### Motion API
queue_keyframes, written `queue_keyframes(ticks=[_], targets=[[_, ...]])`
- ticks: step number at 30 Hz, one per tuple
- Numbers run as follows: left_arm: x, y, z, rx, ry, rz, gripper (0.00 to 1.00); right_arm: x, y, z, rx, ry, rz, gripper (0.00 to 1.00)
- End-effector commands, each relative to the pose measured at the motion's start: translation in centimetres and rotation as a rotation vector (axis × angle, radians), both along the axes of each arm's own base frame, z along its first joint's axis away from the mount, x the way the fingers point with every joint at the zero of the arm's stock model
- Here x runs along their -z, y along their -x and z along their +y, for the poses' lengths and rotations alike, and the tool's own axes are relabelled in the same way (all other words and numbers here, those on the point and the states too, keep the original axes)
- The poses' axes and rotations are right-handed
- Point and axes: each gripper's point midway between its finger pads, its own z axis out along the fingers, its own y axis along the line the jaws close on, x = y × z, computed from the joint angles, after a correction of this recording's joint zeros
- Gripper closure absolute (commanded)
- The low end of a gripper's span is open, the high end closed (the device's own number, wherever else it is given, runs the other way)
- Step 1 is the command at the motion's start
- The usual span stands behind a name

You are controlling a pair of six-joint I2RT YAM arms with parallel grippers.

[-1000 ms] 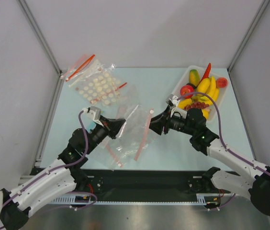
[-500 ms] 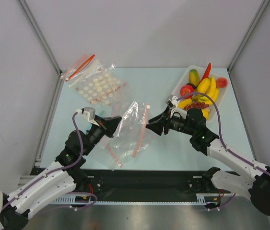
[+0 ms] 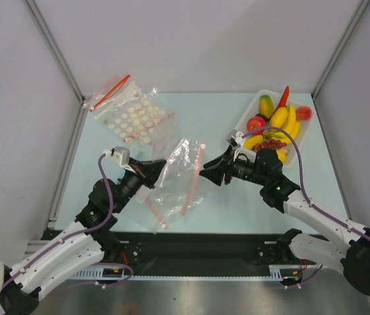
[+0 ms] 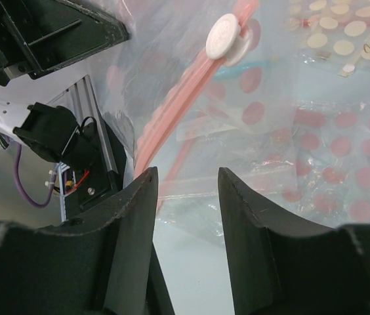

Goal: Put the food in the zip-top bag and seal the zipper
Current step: Adjust the zipper food storage bag at the center of the board.

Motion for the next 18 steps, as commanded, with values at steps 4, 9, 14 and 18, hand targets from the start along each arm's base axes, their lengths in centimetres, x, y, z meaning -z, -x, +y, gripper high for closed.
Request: queue_keyframes(ticks=[4, 9, 14, 18], targets=[[-0.4, -0.2, 0.6, -0.029, 0.021, -0.007, 1.0, -1.9, 0.2, 0.0, -0.004, -0.038, -0.078, 0.52], [-0.4, -0.2, 0.5, -0.023, 0.019, -0.006, 1.0, -1.9, 0.2, 0.0, -0.005, -0.038, -0.078, 0.53], [-0.4, -0.1, 0.0, -0.002, 0.015, -0.006, 1.0, -1.9, 0.0, -0.1, 0.007, -0.035, -0.076, 0.52], [-0.6, 0.0, 0.2, -0.006, 0.022, -0.012, 1.0, -1.3, -1.2, -0.5, 0.079, -0.011, -0.058, 0.5]])
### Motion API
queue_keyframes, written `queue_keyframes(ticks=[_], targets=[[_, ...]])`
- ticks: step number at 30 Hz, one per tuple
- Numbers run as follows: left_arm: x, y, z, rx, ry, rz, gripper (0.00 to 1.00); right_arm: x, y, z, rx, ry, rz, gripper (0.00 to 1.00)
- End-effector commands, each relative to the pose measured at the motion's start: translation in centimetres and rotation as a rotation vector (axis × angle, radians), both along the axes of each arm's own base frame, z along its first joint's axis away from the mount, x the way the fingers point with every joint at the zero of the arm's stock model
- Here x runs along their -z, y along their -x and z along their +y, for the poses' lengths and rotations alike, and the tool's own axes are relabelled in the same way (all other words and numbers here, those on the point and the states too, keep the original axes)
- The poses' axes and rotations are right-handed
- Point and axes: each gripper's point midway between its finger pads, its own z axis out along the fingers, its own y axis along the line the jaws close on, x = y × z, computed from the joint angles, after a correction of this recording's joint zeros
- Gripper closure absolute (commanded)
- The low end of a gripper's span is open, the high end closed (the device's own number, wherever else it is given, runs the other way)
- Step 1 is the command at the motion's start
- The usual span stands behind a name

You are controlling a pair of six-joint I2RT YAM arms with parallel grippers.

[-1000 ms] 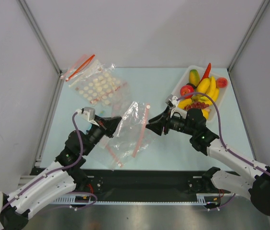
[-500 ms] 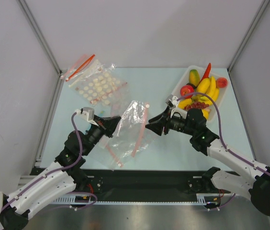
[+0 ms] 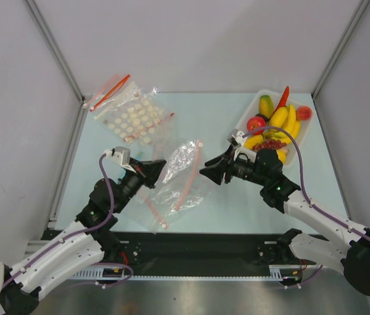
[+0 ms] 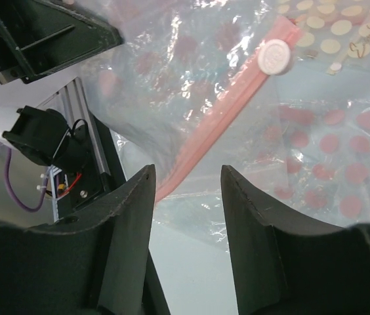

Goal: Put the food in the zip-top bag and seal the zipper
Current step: Adjust the zipper food storage bag at the center of the board.

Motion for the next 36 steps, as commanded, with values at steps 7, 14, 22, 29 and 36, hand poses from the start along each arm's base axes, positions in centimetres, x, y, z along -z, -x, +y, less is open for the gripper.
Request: queue_keyframes(ticks=[7, 14, 22, 29, 36], targets=[[-1.6, 0.9, -0.2, 0.044, 0.061, -0.033, 1.0, -0.9, -2.0, -1.2, 0.121, -0.001, -0.044, 0.51], [-2.2, 2.1, -1.6, 0.145, 0.092, -0.026, 1.0, -0.7, -2.1, -1.3, 0.125, -0.002, -0.039, 0.51], [-2.6, 2.5, -1.7, 0.165, 0.102, -0.031, 1.0, -0.8, -2.0, -1.3, 0.121, -0.008, -0.046, 0.51], [-2.6, 2.2, -1.0, 0.128, 0.093, -0.032, 1.0, -0.9, -2.3, -1.7, 0.141, -0.009, -0.046, 0.52], [-2.6, 1.9, -0.6, 0.101, 0.095, -0.029, 1.0, -0.9, -2.2, -1.7, 0.133, -0.015, -0.043, 0.52]])
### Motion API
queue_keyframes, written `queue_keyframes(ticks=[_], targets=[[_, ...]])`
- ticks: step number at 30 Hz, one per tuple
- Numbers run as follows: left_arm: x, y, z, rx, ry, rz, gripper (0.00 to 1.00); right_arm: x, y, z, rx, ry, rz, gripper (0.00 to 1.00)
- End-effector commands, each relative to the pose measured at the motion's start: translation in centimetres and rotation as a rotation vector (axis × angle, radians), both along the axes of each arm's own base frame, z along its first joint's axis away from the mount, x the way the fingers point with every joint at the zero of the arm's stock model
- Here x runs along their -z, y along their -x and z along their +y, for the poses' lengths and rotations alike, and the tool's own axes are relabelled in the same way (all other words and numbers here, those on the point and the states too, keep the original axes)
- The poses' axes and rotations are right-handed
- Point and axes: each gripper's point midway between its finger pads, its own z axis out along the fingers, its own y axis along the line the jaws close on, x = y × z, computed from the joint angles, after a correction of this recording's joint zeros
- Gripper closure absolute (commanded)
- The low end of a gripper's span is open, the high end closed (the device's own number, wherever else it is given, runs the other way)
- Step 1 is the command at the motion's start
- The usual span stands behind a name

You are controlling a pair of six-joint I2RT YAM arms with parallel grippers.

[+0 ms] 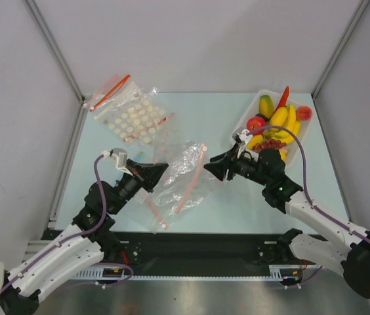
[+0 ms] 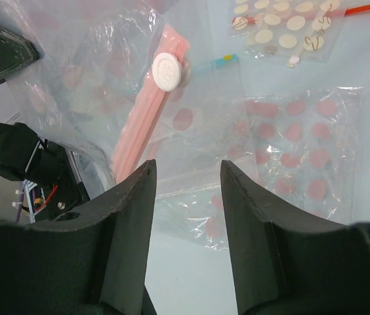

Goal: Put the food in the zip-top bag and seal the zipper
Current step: Adjust the zipper food storage bag at the center of the board.

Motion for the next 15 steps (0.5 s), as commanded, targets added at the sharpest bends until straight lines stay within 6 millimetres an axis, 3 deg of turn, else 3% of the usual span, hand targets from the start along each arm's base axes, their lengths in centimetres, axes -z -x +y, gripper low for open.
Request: queue_keyframes(ticks=[1, 15], targets=[[-1.3, -0.1, 0.3, -0.012, 0.035, -0.021, 1.0, -1.2, 0.0, -0.1, -0.002, -0.026, -0.042, 0.51], [-1.4, 0.5, -0.5, 0.041, 0.043, -0.023, 1.0, -1.2, 1.0, 1.2, -0.074, -0.037, -0.048, 0.51]])
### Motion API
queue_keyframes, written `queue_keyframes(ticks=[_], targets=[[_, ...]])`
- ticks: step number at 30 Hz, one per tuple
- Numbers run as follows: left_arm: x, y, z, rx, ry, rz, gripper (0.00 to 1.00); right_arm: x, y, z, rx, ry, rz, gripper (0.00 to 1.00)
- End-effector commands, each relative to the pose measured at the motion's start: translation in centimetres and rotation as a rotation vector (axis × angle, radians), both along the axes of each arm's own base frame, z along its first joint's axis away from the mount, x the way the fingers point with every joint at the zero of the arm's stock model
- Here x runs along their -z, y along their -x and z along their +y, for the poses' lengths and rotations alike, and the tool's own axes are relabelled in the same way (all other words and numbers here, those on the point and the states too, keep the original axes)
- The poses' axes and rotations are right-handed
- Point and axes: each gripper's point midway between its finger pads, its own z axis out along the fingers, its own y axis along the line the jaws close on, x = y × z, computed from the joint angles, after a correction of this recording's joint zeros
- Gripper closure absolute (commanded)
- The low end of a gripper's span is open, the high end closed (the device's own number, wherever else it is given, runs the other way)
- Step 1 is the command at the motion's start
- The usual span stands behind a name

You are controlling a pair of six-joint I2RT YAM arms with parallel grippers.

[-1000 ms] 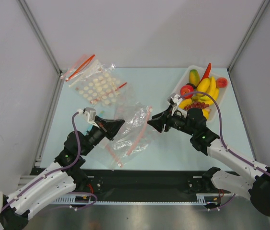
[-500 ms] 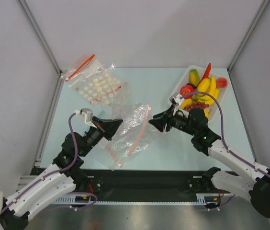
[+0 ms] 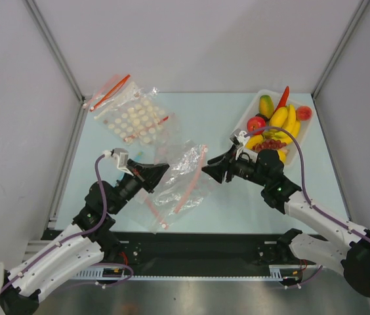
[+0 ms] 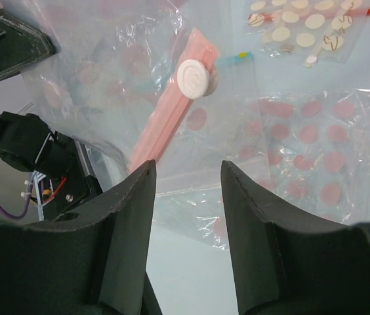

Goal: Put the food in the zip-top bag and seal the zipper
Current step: Adjust the zipper food storage bag at the center of the board, then open the zipper of the food storage bag at the center of the board.

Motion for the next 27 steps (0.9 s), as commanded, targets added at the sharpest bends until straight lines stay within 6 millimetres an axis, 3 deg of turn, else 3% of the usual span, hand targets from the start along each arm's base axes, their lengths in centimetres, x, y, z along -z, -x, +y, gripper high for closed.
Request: queue_keyframes(ticks=[1, 8, 19, 27], targets=[[-1.5, 0.4, -0.3, 0.031, 0.046, -0.025, 1.0, -1.4, 0.3, 0.6, -0.03, -0.035, -0.048, 0.51], [-1.4, 0.4, -0.5, 0.039, 0.045, -0.022, 1.0, -1.5, 0.6, 0.8, -0.042, -0.035, -0.058, 0.5], [-1.7, 0.1, 1.1, -0.036, 0.063, -0.029, 1.0, -1.6, -0.1, -0.1, 0.022, -0.029, -0.063, 0.52], [-2.0, 0.7, 0.0, 0.03, 0.068, -0.034, 1.0, -1.4, 0.0, 0.3, -0.004, -0.028, -0.055, 0.53]])
